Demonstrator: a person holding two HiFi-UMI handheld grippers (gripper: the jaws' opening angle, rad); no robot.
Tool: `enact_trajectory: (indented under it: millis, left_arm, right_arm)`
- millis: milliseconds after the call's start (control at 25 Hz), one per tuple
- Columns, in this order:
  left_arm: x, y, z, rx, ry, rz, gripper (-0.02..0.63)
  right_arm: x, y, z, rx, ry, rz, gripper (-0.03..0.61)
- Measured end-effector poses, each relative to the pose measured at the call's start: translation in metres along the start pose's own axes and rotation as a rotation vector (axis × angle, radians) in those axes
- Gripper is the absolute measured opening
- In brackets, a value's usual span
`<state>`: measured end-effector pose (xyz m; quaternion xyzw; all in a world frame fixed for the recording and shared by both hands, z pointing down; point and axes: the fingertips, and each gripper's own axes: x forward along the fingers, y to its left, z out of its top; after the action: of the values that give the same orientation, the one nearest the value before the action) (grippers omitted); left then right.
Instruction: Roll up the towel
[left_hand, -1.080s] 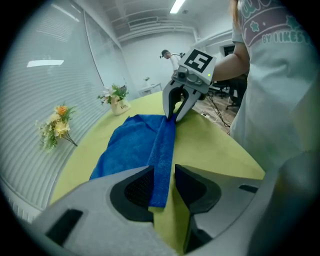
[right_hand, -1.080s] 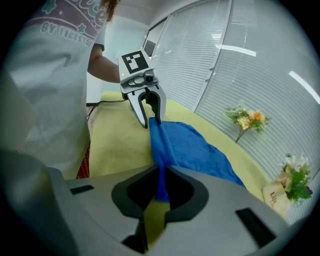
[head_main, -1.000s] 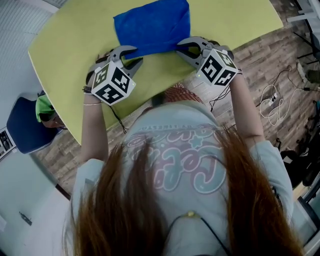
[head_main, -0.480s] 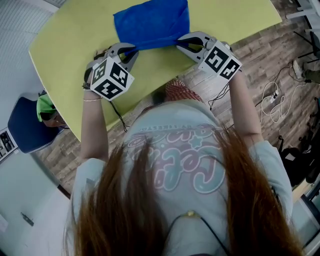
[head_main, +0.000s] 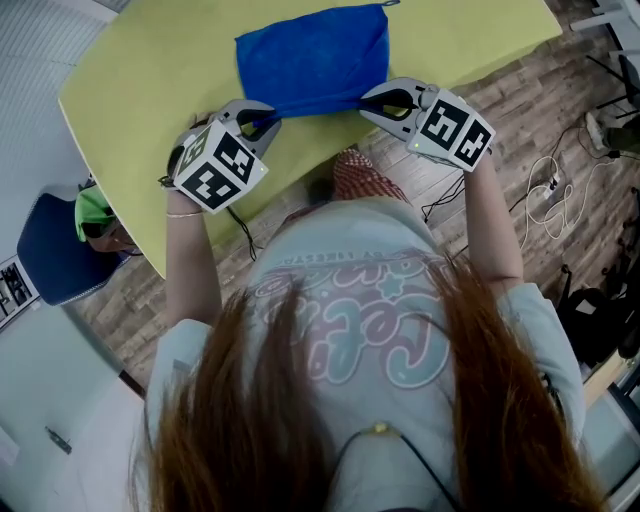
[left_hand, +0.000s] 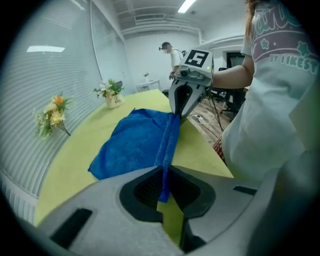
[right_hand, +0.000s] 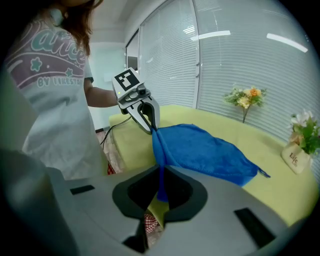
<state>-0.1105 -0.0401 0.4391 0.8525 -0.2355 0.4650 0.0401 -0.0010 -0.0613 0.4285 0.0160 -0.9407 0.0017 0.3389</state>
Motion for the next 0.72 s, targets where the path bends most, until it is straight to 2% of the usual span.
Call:
enact_trajectory:
  millis: [160, 400, 720]
  left_arm:
    - [0.005, 0.002, -0.002, -0.014, 0.038, -0.052, 0.034]
    - [0.006, 0.013, 0.000, -0.071, 0.050, -0.113, 0.034]
    - [0.010, 0.024, 0.001, -0.127, 0.071, -0.175, 0.034]
  right_arm:
    - [0.004, -0.005, -0.004, 0.046, 0.034, 0.049, 0.029]
    - [0.007, -0.021, 0.000, 0.142, 0.024, 0.129, 0.029]
    - [0.008, -0.030, -0.001, 0.204, 0.019, 0.209, 0.030]
